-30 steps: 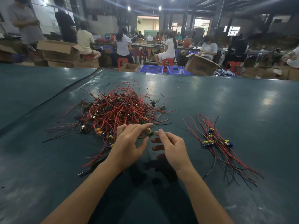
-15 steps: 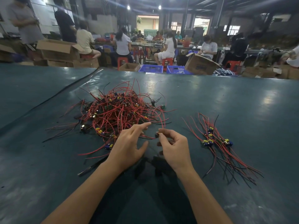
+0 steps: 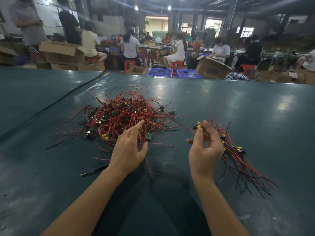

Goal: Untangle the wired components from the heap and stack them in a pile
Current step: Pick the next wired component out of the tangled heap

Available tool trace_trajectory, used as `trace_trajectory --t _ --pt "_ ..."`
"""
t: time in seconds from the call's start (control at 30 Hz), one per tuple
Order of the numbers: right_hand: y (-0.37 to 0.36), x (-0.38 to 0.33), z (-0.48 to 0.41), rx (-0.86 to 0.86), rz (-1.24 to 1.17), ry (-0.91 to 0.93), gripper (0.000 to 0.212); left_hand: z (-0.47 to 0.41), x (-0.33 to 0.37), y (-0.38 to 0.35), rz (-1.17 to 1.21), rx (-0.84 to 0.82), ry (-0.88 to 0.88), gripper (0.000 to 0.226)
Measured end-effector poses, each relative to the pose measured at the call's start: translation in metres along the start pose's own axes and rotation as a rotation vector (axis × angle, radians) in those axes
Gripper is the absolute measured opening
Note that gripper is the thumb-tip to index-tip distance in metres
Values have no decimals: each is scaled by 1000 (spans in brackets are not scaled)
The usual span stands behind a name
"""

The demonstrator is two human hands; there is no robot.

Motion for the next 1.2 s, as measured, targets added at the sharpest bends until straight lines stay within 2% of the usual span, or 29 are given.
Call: trace_trajectory --t 0.07,0.17,0.2,0.27,0.33,0.4,0.47,0.5,0.63,0.8,0.9,1.03,1.2 --pt "1 3 -2 22 -47 -60 30 -1 3 5 21 78 3 59" --pt "-2 9 0 0 -143 -207 45 -1 25 19 -24 293 -165 27" --pt "-5 11 3 -30 -179 -263 51 -1 33 20 -9 301 -214 21" --pt "-12 15 11 -104 -217 -347 61 1 44 14 73 194 -231 26" --pt "-19 18 20 -175 -233 -406 62 4 47 2 241 6 -76 36" --pt "-25 21 29 -257 -233 -450 54 9 45 -10 477 -120 182 42" --pt "-30 21 36 -346 -185 -470 38 11 41 -16 667 -119 391 41" --pt "-31 23 39 -375 -146 -472 30 11 39 -16 720 -95 439 38" --pt "-29 32 43 -365 15 -485 10 10 32 -14 649 -31 412 32" --pt "-23 40 38 -384 200 -445 11 12 31 -21 545 -66 361 37" --pt "-23 42 39 -427 292 -424 23 14 30 -24 614 -94 437 37" --pt "-27 40 41 -446 274 -425 33 15 33 -27 814 -162 565 36" --pt "-28 40 43 -444 243 -452 24 19 27 -29 820 -177 666 34"
Point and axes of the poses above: each hand's wrist, its own z-axis away from the middle knuckle, its own y-axis out of the back of the hand, x = y × z, the point moved 6 cm from there along -z, towards the middle knuckle, and after that the axes turned 10 degrees about x, right-handed, at the moved point
